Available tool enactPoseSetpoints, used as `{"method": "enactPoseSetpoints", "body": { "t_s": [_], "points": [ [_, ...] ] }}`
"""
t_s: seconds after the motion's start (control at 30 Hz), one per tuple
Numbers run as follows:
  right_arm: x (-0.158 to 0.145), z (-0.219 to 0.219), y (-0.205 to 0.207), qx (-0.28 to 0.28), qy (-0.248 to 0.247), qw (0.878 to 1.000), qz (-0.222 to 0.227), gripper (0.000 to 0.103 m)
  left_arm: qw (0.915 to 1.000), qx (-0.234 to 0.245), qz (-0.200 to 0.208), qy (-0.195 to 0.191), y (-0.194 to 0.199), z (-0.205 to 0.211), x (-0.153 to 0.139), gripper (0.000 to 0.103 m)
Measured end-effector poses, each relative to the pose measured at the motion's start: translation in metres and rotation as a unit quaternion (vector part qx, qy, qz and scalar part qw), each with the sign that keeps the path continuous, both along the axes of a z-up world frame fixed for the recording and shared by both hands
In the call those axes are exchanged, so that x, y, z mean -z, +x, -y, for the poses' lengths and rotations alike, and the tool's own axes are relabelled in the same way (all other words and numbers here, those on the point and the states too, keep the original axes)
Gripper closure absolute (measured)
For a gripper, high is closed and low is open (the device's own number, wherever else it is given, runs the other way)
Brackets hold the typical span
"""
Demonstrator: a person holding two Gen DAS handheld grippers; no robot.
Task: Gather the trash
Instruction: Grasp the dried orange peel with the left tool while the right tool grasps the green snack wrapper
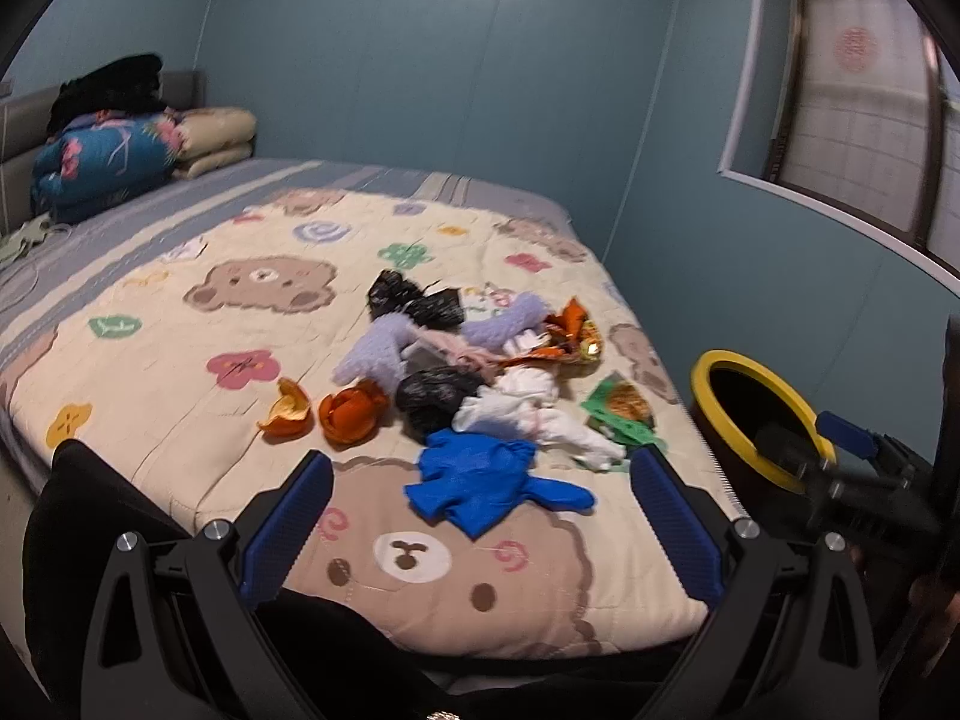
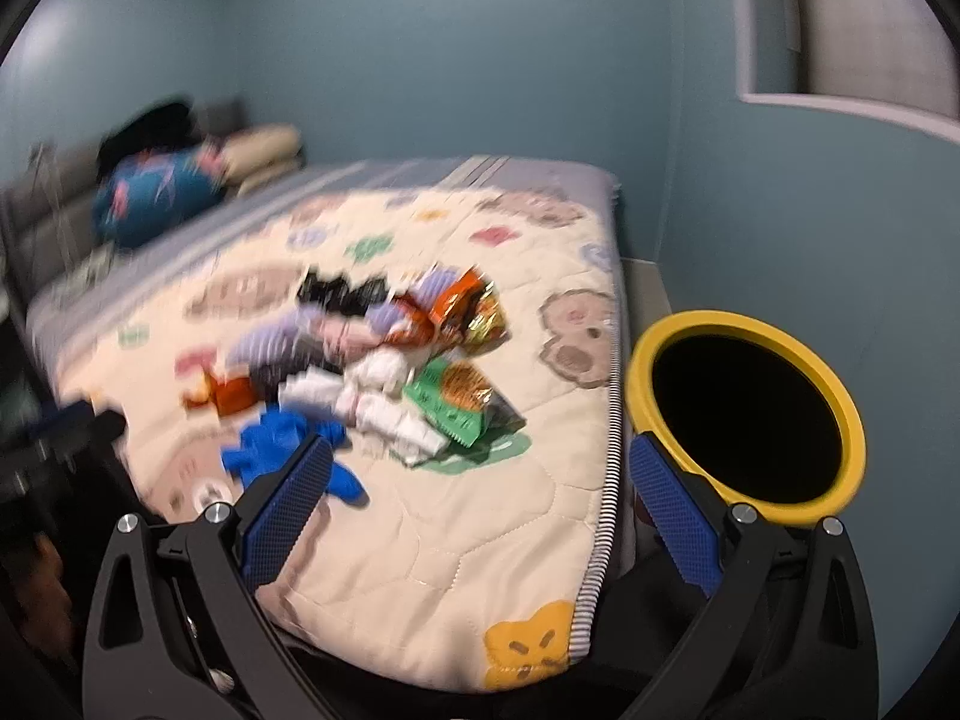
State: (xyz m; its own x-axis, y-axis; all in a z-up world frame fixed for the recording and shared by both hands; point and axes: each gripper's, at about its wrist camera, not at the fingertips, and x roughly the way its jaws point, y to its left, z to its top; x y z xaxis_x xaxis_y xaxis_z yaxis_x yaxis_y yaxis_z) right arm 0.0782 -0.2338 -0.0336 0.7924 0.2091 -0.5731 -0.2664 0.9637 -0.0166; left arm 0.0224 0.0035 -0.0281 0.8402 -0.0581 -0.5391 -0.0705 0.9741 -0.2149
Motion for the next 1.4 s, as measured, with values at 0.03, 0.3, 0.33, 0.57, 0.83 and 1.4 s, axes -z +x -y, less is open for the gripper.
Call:
{"method": "enactPoseSetpoints", "body": {
  "t_s": [0.03,0.3,0.33,0.57,0.83,1.4],
  "points": [
    [0.003,-0.003,0.004,-0.009,-0.007,1.0,-0.007,0.008,0.9999,0.0,-0.01,-0.006,0.005,-0.005,0.001,0.007],
    [0.028,-0.008,0.056,-0.035,0.024,0.994,-0.097,0.008,0.9935,-0.028,-0.11,0.007,0.047,-0.061,0.005,0.007],
    [0.029,-0.008,0.062,-0.035,0.024,0.994,-0.099,0.008,0.9922,-0.034,-0.118,0.022,0.054,-0.069,0.005,0.007],
    [0.037,-0.015,0.1,-0.039,0.022,0.991,-0.127,0.008,0.9806,-0.026,-0.192,0.032,0.1,-0.108,0.024,0.007],
    [0.049,-0.021,0.13,-0.043,0.021,0.986,-0.158,0.01,0.9729,-0.029,-0.229,0.017,0.135,-0.13,0.055,0.007],
    [0.085,-0.034,0.194,-0.035,0.088,0.963,-0.251,0.025,0.9665,-0.018,-0.252,0.045,0.175,-0.146,0.1,0.013]
  ]
}}
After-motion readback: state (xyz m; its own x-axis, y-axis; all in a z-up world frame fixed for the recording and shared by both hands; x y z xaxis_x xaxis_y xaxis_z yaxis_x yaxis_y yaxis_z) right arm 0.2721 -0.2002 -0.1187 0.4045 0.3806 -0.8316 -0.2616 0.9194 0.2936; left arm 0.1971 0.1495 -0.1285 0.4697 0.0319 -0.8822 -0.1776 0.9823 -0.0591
